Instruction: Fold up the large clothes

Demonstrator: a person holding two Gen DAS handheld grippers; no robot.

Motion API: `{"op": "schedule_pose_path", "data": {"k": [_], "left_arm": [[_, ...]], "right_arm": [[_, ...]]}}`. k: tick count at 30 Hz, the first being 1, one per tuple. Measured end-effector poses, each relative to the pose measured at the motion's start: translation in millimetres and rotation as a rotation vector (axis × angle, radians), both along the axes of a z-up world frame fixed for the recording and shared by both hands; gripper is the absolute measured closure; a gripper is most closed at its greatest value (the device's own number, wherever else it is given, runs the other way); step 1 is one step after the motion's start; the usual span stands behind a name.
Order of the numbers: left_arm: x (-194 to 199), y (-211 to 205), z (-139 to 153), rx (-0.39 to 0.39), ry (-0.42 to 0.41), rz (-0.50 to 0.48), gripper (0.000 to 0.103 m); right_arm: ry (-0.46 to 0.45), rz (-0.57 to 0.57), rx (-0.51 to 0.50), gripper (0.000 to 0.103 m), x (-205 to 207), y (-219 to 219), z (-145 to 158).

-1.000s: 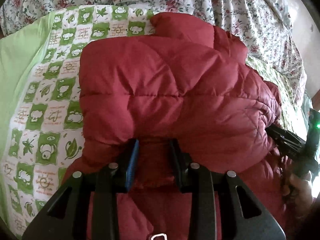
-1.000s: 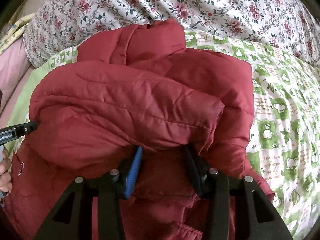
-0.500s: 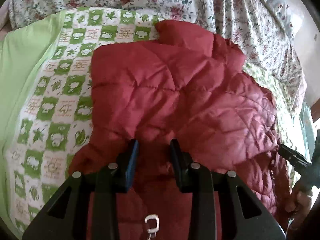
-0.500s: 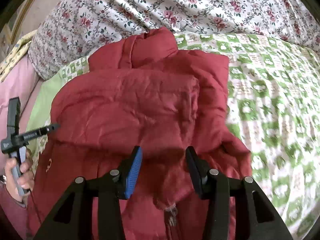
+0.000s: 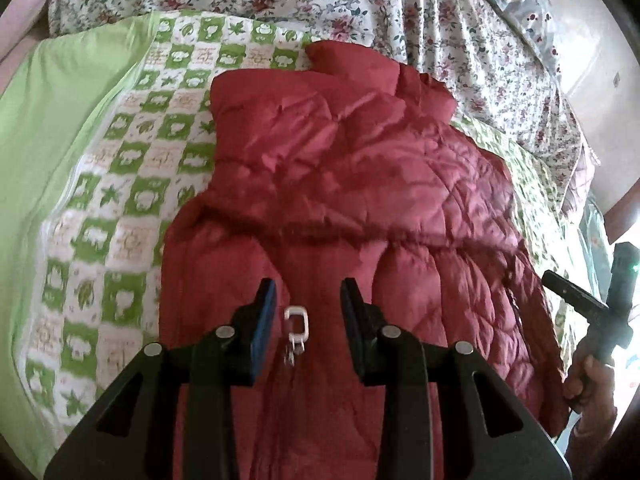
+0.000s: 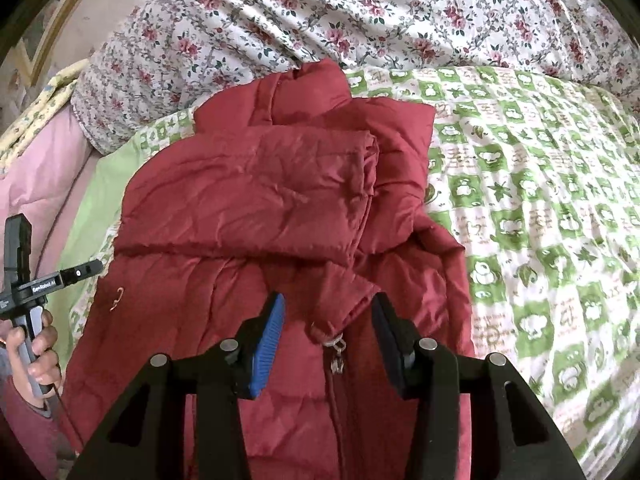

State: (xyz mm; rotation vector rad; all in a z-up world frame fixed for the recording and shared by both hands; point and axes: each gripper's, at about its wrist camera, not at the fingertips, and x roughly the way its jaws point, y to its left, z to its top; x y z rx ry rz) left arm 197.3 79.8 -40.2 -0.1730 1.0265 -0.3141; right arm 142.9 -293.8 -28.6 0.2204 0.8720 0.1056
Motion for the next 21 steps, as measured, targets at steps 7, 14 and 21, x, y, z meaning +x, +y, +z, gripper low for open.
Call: {"op": "schedule_pose_path", "data": {"k": [7, 14, 21], "left_arm": [[-39.8, 14.5, -2.6, -0.008, 0.030, 0.010, 0.071], [-78.6, 39.6, -5.1, -0.029, 0.043, 0.057, 0.069], [-110.7, 59.4, -9.5, -0.031, 0.059, 0.105, 0.066]], "right_arm": [[-0.008, 0.014, -0.016, 0.047, -39.2, -0.4, 9.9], [0.020, -0.016, -0.028, 0.041, -83.9, -13.6, 6.6], [0.088, -0.037, -0.060, 0.030, -116.6, -11.6, -8.8]]}}
